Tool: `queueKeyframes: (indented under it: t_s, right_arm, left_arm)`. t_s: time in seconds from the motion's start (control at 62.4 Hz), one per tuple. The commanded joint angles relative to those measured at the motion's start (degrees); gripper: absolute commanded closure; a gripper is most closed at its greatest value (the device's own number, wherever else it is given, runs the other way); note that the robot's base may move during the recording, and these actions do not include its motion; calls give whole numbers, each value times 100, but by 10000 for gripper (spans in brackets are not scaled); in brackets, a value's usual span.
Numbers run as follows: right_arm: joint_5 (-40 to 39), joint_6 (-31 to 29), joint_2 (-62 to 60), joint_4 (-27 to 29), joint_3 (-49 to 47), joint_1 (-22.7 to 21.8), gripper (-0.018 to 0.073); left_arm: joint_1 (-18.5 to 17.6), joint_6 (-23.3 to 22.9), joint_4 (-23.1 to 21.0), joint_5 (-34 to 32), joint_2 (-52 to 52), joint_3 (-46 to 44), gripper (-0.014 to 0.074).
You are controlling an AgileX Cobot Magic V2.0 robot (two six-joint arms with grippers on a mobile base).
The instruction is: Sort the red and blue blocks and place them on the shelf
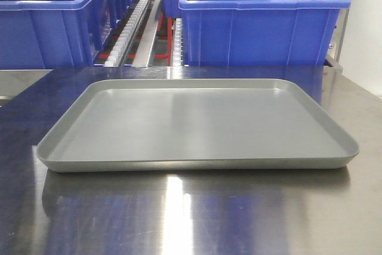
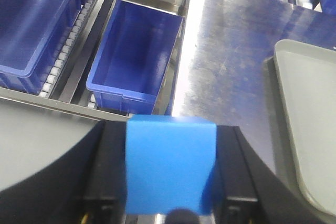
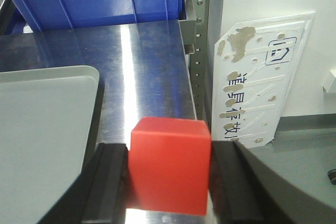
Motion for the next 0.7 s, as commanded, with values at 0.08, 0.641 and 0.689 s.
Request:
queueKeyframes:
  t_s: [0.08,0.641,0.689]
  right_arm:
    - [-523,-20,2,-50,-152,-30,510]
    - [-523,-20,2,-50,-152,-30,510]
    - [-523,-20,2,-50,-152,-30,510]
  left_arm:
    - [22,19,146,-398,-2,-171,472]
    - [22,19,180,-398,-2,-171,472]
    - [22,19,180,-398,-2,-171,472]
